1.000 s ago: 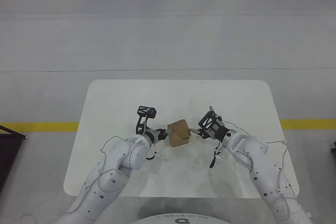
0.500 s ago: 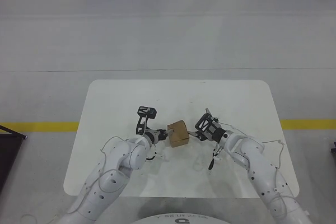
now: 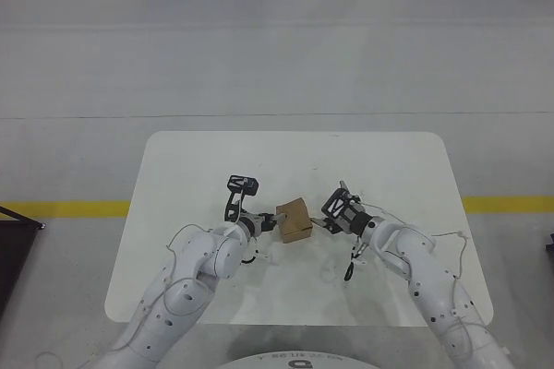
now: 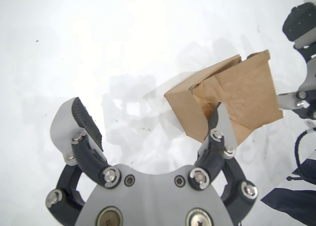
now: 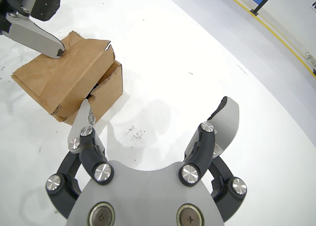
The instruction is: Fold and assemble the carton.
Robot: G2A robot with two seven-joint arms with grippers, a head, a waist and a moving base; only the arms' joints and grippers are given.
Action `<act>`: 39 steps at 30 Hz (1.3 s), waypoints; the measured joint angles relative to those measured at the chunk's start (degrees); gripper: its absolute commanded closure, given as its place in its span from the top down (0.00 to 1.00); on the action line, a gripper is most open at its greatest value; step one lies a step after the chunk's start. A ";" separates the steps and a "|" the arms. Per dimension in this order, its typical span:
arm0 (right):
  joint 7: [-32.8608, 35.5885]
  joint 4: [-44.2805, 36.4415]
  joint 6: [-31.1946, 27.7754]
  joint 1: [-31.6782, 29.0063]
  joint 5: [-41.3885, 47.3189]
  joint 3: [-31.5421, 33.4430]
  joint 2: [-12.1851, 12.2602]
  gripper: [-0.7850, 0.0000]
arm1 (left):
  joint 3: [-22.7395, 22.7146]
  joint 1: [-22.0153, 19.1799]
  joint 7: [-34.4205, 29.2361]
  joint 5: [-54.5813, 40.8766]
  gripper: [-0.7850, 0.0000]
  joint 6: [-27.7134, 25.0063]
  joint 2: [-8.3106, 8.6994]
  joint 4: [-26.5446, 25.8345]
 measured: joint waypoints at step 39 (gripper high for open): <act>0.27 -1.34 0.72 -0.76 0.07 0.41 0.31 1.00 | -0.48 0.15 -0.19 0.71 1.00 -0.47 -0.40 -0.51</act>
